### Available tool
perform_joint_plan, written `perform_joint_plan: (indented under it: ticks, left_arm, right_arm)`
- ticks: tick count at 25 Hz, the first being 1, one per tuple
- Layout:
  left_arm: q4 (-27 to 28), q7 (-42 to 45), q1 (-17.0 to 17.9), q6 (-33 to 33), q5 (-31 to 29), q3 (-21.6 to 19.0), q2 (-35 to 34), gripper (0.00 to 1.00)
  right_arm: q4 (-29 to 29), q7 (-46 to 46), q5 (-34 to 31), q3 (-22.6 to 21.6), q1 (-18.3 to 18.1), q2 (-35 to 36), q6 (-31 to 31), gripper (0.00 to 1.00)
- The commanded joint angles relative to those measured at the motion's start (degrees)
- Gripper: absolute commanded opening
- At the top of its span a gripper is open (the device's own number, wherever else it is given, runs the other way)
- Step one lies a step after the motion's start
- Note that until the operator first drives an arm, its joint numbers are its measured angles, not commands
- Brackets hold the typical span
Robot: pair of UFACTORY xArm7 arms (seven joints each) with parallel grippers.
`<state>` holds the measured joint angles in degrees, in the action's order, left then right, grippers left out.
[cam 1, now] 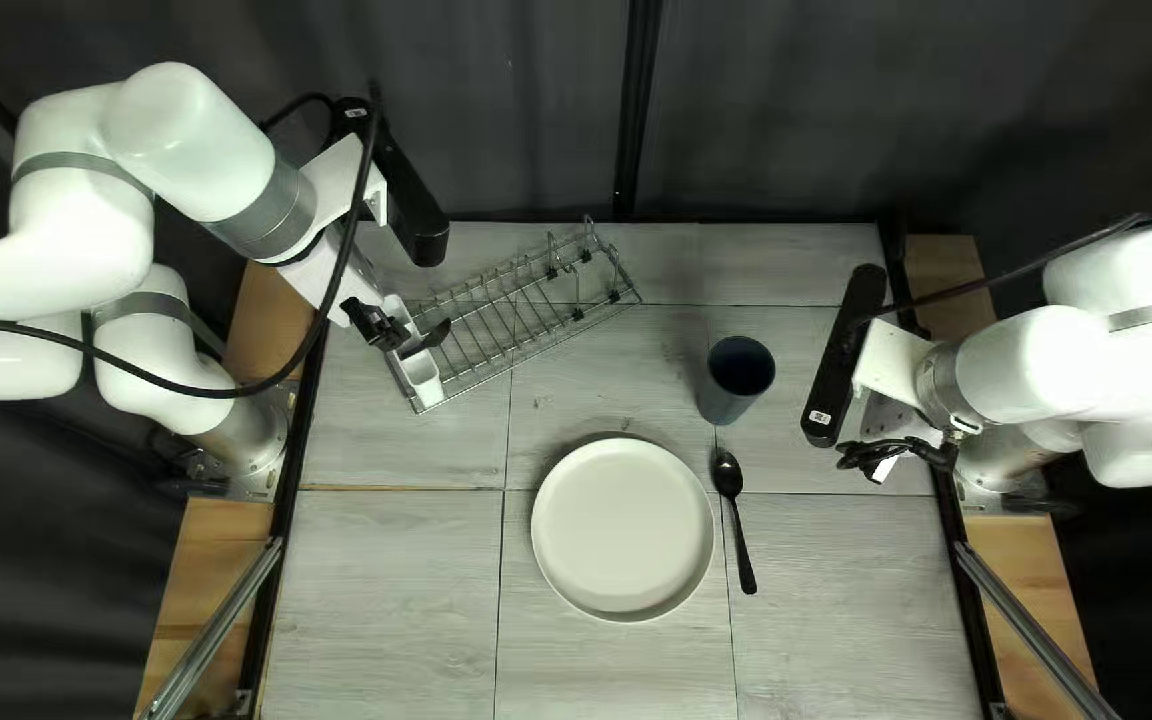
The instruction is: Pick up and place plate onto table. Place down one fork to the left of the plate. Place spoon and knife to the right of the plate. Place cup above the knife and spoon
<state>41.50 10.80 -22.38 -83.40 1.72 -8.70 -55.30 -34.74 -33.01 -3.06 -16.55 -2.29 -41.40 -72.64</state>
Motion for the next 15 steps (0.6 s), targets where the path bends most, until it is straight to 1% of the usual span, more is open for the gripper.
perform_joint_plan:
  ticks: [1, 9, 10, 13, 15]
  left_arm:
    - [-0.65, -1.78, 0.5, -2.65, -0.87, 1.48, -3.48, 1.0]
    - [-0.65, -1.78, 0.5, -2.65, -0.87, 1.48, -3.48, 1.0]
    - [-1.49, -1.95, 0.5, -2.26, -0.23, 2.6, -3.89, 1.0]
    - [-3.37, -6.65, 1.74, -1.29, -1.74, 5.51, -5.73, 1.0]
    - [-5.31, -9.81, 2.96, 2.06, -1.77, 6.7, -5.61, 1.0]
  right_arm:
    - [0.0, 0.0, 0.0, 0.0, 0.0, 0.0, 0.0, 1.0]
    - [0.0, 0.0, 0.0, 0.0, 0.0, 0.0, 0.0, 1.0]
    - [0.0, 0.0, 0.0, 0.0, 0.0, 0.0, 0.0, 1.0]
    - [0.0, 0.0, 0.0, 0.0, 0.0, 0.0, 0.0, 1.0]
    - [0.0, 0.0, 0.0, 0.0, 0.0, 0.0, 0.0, 1.0]
